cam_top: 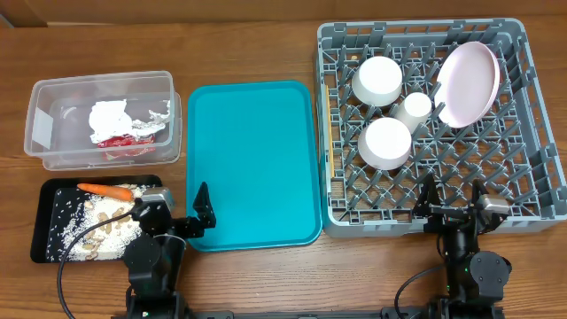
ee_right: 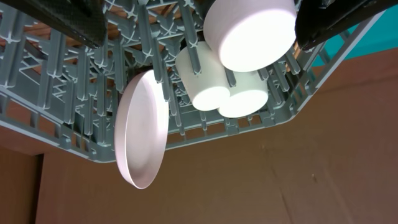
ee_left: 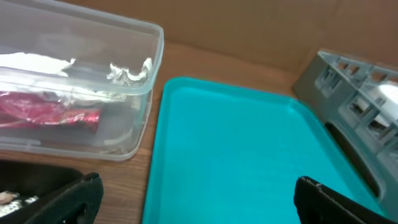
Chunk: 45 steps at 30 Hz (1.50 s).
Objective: Sort waste into correct bins and load items into the dishwasher
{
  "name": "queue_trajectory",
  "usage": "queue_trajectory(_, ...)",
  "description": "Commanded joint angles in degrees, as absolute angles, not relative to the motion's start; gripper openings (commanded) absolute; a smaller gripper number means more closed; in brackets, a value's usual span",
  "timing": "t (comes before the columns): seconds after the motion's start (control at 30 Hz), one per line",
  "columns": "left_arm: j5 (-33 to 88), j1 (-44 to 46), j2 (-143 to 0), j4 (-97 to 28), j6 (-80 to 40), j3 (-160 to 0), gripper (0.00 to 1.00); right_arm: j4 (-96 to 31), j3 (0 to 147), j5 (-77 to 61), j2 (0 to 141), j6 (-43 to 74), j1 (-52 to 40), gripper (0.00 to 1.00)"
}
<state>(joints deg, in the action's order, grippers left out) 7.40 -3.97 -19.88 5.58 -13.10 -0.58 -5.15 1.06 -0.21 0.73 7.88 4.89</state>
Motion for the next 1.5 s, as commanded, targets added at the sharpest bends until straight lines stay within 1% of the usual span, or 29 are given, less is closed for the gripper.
queue_trajectory(0.0,6.3,-2.0,-15.9,1.5,-5.4,-0.3,1.00,-4.8,0.4,-0.6,0.2,7.6,5.1,1.00)
queue_trajectory(0.03,6.3,-0.6,-12.8,-1.7,-2.2,-0.3,1.00,-4.8,0.4,-0.6,0.2,7.6,5.1,1.00)
queue_trajectory(0.1,5.7,0.8,-9.0,-4.0,0.1,-0.3,1.00,-4.8,0.4,-0.6,0.2,7.6,5.1,1.00)
queue_trajectory(0.33,4.3,1.6,-0.4,-4.1,4.0,-0.3,1.00,-4.8,0.4,-0.6,0.2,7.6,5.1,1.00)
queue_trajectory(0.63,0.9,2.3,-0.2,-4.4,5.2,-0.3,1.00,-4.8,0.4,-0.6,0.2,7.6,5.1,1.00)
queue_trajectory(1.47,1.0,2.3,-0.3,-4.4,5.2,-0.3,1.00,-4.8,0.4,-0.6,0.2,7.6,5.1,1.00)
